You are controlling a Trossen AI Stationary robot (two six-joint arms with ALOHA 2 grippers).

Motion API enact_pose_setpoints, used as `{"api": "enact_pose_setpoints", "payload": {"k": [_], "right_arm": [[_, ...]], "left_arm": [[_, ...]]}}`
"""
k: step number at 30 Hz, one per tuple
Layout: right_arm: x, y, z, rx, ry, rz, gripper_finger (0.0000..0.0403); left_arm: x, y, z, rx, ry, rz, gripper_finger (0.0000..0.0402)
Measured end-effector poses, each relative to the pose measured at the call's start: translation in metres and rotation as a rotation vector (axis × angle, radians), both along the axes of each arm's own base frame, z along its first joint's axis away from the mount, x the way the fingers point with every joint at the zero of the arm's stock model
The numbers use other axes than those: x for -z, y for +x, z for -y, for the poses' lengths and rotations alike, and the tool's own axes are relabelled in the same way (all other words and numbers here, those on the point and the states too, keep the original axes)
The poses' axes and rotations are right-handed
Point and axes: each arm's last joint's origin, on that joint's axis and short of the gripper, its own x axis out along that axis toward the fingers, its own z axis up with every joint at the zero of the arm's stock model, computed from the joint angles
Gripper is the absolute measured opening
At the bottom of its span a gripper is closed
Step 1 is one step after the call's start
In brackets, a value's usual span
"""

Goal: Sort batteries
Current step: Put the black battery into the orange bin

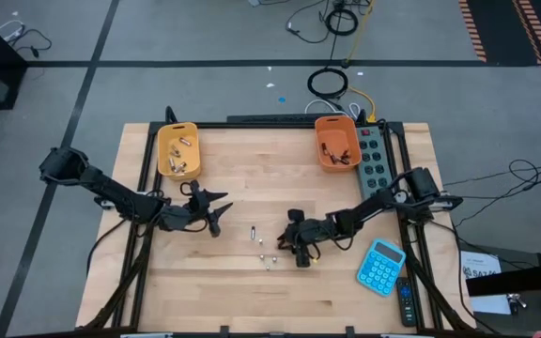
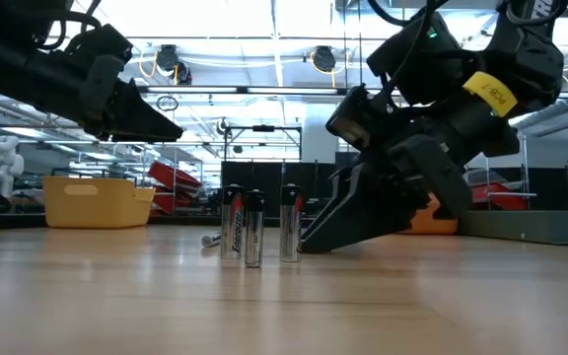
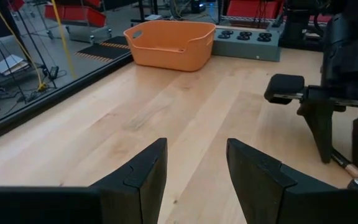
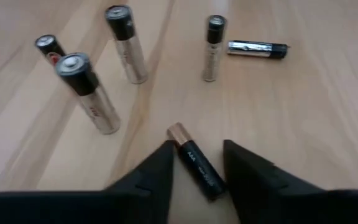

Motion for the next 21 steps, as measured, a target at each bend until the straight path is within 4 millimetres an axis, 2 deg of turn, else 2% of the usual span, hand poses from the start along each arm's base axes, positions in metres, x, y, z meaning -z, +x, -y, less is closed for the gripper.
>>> {"api": "enact_pose_setpoints", "payload": {"k": [4,5,8,12,17,21], "right_arm": [[0.004,-0.002,0.005,0.011,-0.005,-0.049,0.0028],[0.004,-0.002,0.005,0.012,-0.004,-0.058,0.0018],[0.004,-0.003,0.008,0.043,0.006,-0.074,0.0016],[-0.007,-0.011,0.011,0.098,-0.068,-0.107,0.0008],[-0.028,-0.037,0.032,0.244,-0.239,-0.23,0.0007],[-0.054,-0.064,0.05,0.373,-0.315,-0.256,0.0006]], "left_arm": [[0.0,0.0,0.0,0.001,0.0,-0.002,0.0176],[0.0,0.0,0.0,0.001,0.0,-0.001,0.0176],[0.0,0.0,0.0,0.006,-0.001,-0.002,0.0176],[0.0,0.0,0.002,0.015,0.002,-0.003,0.0176],[0.0,-0.001,0.004,0.025,0.003,-0.004,0.0176],[0.0,-0.001,0.004,0.025,0.006,-0.007,0.0176]]}}
